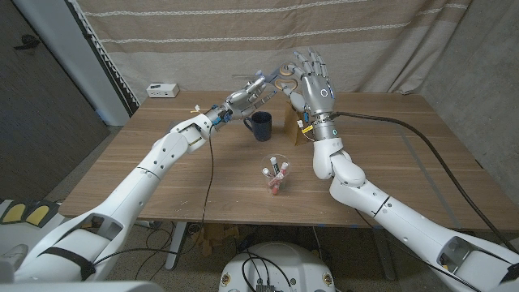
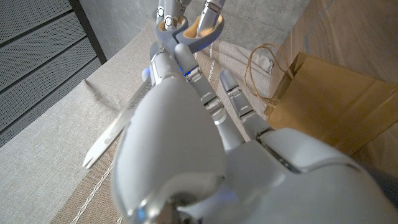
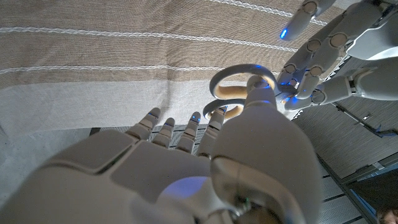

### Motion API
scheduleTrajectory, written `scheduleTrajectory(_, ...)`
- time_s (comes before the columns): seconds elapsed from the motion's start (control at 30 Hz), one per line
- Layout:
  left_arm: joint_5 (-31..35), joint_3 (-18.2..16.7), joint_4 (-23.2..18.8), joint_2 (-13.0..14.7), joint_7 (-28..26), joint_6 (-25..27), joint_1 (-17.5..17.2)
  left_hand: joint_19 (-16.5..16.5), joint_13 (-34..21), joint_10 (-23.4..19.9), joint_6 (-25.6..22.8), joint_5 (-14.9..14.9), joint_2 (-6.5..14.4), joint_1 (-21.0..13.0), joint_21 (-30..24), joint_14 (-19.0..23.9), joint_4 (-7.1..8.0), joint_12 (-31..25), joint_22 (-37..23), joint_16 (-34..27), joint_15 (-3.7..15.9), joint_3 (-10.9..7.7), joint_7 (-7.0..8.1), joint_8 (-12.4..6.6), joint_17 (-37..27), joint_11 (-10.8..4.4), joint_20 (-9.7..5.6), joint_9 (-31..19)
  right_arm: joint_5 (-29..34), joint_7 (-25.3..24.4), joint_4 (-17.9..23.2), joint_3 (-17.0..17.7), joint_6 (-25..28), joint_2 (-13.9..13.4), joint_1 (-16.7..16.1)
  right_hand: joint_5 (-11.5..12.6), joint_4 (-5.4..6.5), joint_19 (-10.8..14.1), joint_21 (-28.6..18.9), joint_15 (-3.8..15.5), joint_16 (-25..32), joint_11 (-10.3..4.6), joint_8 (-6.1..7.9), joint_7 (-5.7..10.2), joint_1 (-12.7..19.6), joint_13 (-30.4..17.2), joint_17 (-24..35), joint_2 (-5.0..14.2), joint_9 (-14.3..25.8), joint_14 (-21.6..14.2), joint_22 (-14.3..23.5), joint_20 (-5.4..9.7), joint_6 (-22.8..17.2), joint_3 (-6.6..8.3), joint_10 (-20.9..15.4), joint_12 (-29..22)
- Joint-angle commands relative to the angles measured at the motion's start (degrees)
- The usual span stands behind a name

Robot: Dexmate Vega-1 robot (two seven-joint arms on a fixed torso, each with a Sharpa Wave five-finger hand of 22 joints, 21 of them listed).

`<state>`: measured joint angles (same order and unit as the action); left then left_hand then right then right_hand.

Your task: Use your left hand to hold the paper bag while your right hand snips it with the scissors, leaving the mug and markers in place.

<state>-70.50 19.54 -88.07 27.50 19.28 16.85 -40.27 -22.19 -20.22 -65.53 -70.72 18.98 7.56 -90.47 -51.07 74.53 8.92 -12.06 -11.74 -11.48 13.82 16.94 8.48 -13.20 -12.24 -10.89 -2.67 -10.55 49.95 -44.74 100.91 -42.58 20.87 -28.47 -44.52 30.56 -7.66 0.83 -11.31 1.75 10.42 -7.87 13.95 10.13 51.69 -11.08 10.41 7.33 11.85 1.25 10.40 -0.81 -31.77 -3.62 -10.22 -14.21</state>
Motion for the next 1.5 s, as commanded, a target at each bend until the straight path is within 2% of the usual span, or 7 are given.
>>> scheduleTrajectory(0.03, -0.1, 0.3, 0.4, 0.1, 0.1, 0.9, 0.2, 0.1, -0.1, -5.8, -0.4, 0.1, 1.9, 1.0, -0.3, 0.5, 0.14, -0.4, 0.1, -0.5, -0.14, 0.20, -0.12, -0.38, -0.2, -1.13, -6.03, -0.2, 1.4, 0.2, 0.0, -0.8, 2.5, 0.1, 0.7, 0.3, -0.52, 0.6, -0.5, 5.82, 0.3, -0.30, 0.14, -0.10, 0.9, -0.1, 0.0, -0.06, 0.2, -0.2, 0.2, 0.01, -0.7, 0.17, -1.3, -0.6)
scheduleTrajectory(0.47, -0.2, 0.6, 0.3, 0.2, 0.3, 1.6, 0.2, 0.0, -0.1, -5.8, -0.3, 0.0, 1.9, 1.0, -0.3, 0.6, 0.15, -0.4, 0.1, -0.4, -0.14, 0.24, -0.15, -0.33, -0.2, -1.12, -6.07, -0.1, 0.5, -2.0, -0.9, -1.3, 0.2, 0.1, 1.1, 0.6, -0.24, 2.2, -0.9, 6.75, 1.2, -2.44, 2.90, 0.29, 2.1, -0.2, 0.1, -0.91, 0.9, -4.1, 0.2, -0.17, -7.9, -0.56, -10.0, -3.7)
scheduleTrajectory(0.6, -0.2, 0.7, 0.3, 0.2, 0.6, 1.8, 0.1, 0.0, -0.1, -5.8, -0.3, 0.0, 1.9, 0.9, -0.3, 0.6, 0.12, -0.4, 0.1, -0.4, -0.14, 0.23, -0.26, -0.32, -0.2, -1.12, -6.11, -0.1, -0.4, -2.8, -1.5, -1.1, -0.6, 0.4, 1.1, 0.8, 0.06, 3.2, -1.0, 6.19, 1.9, -2.31, 3.37, 0.03, 2.7, -0.2, 0.2, -1.16, 1.9, -8.0, 0.2, -0.47, -7.5, -1.07, -17.9, -6.1)
scheduleTrajectory(0.77, -0.2, 0.7, 0.2, 0.2, 0.6, 1.8, 0.1, 0.0, -0.1, -5.8, -0.2, -0.1, 1.9, 1.0, -0.3, 0.6, 0.16, -0.4, 0.1, -0.5, -0.14, 0.25, -0.25, -0.29, -0.2, -1.12, -6.06, -0.1, -1.2, -3.1, -1.7, -0.8, -1.5, 0.4, 1.0, 0.8, 0.43, 5.1, -1.3, 8.39, 3.0, -3.94, 3.46, 1.41, 3.3, -0.2, 0.2, -0.96, 3.1, -13.8, 0.2, -0.53, -5.4, -1.56, -26.8, -8.0)
scheduleTrajectory(1.13, -0.4, 0.8, 0.3, 0.1, 0.7, 2.1, 0.2, 0.0, -0.1, -5.8, -0.2, -0.1, 1.9, 1.0, -0.3, 0.6, 0.18, -0.4, 0.2, -0.4, -0.14, 0.26, -0.11, -0.28, -0.2, -1.12, -6.07, -0.2, -1.6, -2.9, -1.7, -0.8, -1.2, 0.6, 0.9, 0.8, 0.52, 6.9, -1.6, 9.99, 3.0, -4.52, 3.26, 1.12, 4.8, -2.2, 0.7, 0.83, 4.7, -15.8, 0.3, -0.53, -1.7, -0.93, -29.6, -9.2)
scheduleTrajectory(1.4, -0.4, 0.8, 0.4, 0.1, 0.8, 2.3, 0.3, 0.1, -0.1, -5.8, -0.2, -0.2, 2.0, 0.9, -0.3, 0.6, 0.20, -0.4, 0.2, -0.4, -0.15, 0.25, -0.19, -0.28, -0.2, -1.11, -6.10, -0.2, -2.0, -2.9, -1.7, -0.8, -1.7, 0.5, 0.9, 0.4, -0.08, 11.3, -2.9, 10.88, 5.1, -4.16, 6.33, 1.29, 7.8, -8.2, 2.7, 1.34, 7.8, -21.4, 0.7, 1.18, -2.5, 0.03, -31.5, -14.4)
scheduleTrajectory(1.5, -0.4, 0.8, 0.3, 0.1, 0.8, 2.2, 0.2, 0.1, -0.1, -5.8, -0.2, -0.2, 2.0, 1.0, -0.3, 0.6, 0.19, -0.4, 0.2, -0.4, -0.14, 0.25, -0.18, -0.28, -0.2, -1.11, -6.10, -0.2, -2.3, -3.1, -1.7, -0.7, -2.0, 0.5, 0.9, -0.2, -0.37, 13.9, -4.1, 11.43, 8.1, -3.96, 8.52, 1.35, 10.4, -13.9, 5.6, 1.26, 10.6, -26.7, 1.4, 2.35, -2.4, 0.73, -31.5, -19.2)
